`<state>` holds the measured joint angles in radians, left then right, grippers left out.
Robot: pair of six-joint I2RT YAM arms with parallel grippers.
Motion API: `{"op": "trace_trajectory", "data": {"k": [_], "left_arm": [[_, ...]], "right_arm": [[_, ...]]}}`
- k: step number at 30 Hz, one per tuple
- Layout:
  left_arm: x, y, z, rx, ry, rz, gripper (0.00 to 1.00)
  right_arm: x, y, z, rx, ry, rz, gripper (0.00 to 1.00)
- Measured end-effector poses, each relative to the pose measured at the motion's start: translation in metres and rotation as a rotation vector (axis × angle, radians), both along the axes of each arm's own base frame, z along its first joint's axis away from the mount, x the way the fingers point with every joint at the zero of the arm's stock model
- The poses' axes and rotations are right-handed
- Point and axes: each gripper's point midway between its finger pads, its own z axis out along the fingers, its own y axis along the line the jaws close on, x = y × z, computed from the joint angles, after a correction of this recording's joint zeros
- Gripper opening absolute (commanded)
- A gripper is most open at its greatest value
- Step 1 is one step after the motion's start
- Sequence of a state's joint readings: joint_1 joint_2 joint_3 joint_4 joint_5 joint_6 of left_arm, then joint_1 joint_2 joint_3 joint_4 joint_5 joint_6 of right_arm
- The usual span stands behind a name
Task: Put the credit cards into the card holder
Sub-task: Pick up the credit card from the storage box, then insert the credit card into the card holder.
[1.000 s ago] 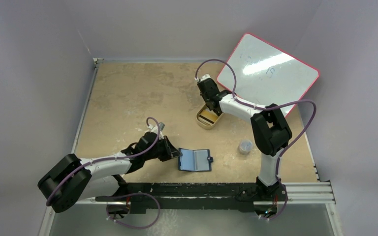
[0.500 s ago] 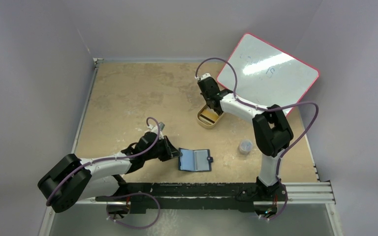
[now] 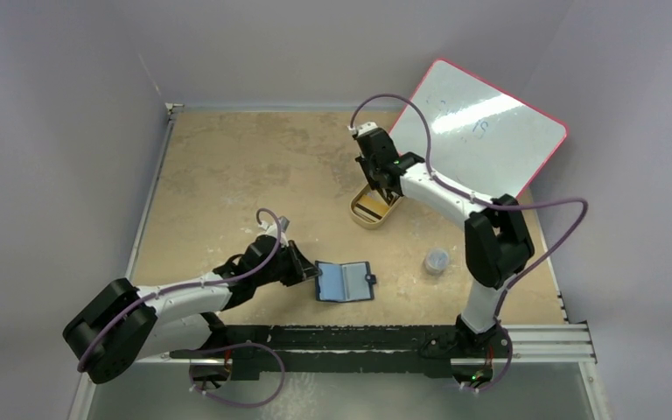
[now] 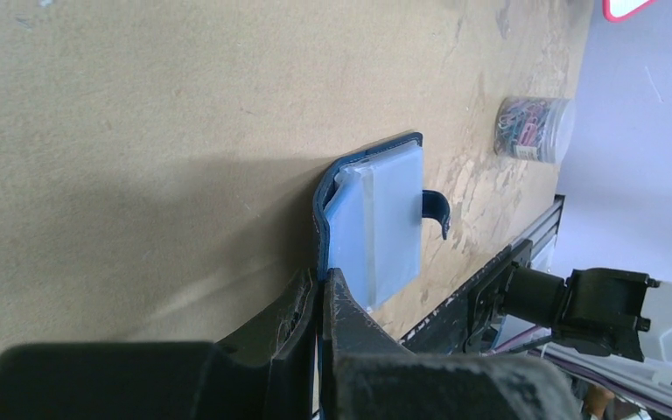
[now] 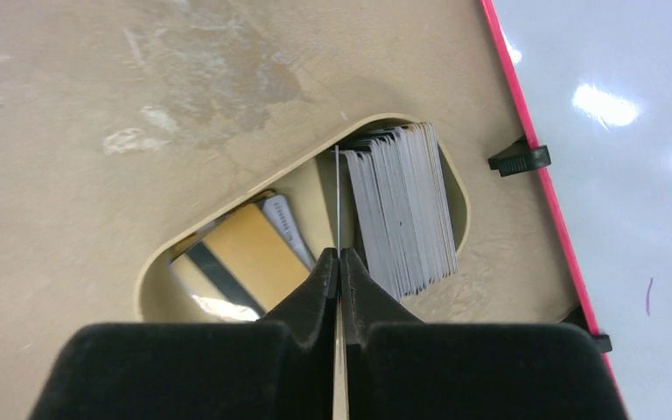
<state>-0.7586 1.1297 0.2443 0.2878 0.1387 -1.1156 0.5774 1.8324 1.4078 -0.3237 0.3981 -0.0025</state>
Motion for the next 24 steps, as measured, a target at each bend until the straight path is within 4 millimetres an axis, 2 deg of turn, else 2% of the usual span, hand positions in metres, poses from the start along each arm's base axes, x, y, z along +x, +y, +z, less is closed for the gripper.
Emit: {"op": "trace_trajectory", "data": {"k": [3, 6, 8, 10, 14, 17, 19, 22, 24], "left_arm": [[0.002, 0.004, -0.003, 0.014, 0.003, 0.026, 0.0], [0.004, 0.008, -0.007, 0.026, 0.012, 0.057, 0.05], [0.004, 0.011, -0.011, 0.038, 0.016, 0.074, 0.08], [0.005, 0.014, -0.013, 0.047, 0.019, 0.089, 0.11], [0.006, 0.018, -0.017, 0.06, 0.025, 0.11, 0.14], [0.007, 0.02, -0.019, 0.07, 0.026, 0.12, 0.13], [0.007, 0.021, -0.019, 0.075, 0.027, 0.124, 0.11], [0.008, 0.022, -0.02, 0.079, 0.03, 0.132, 0.02], [0.008, 0.023, -0.021, 0.081, 0.032, 0.137, 0.0]], "right_arm": [[-0.01, 0.01, 0.02, 0.101, -0.007, 0.028, 0.0], [-0.025, 0.019, 0.042, 0.221, -0.019, 0.052, 0.0], [-0.04, 0.029, 0.053, 0.332, -0.016, 0.077, 0.0], [-0.059, 0.039, 0.056, 0.445, 0.007, 0.104, 0.0], [-0.101, 0.058, 0.042, 0.652, 0.095, 0.142, 0.0], [-0.137, 0.073, 0.021, 0.759, 0.193, 0.152, 0.0], [-0.159, 0.087, 0.009, 0.809, 0.257, 0.164, 0.0], [-0.187, 0.105, -0.002, 0.877, 0.337, 0.184, 0.0], [-0.2, 0.112, -0.009, 0.907, 0.372, 0.182, 0.0]]}}
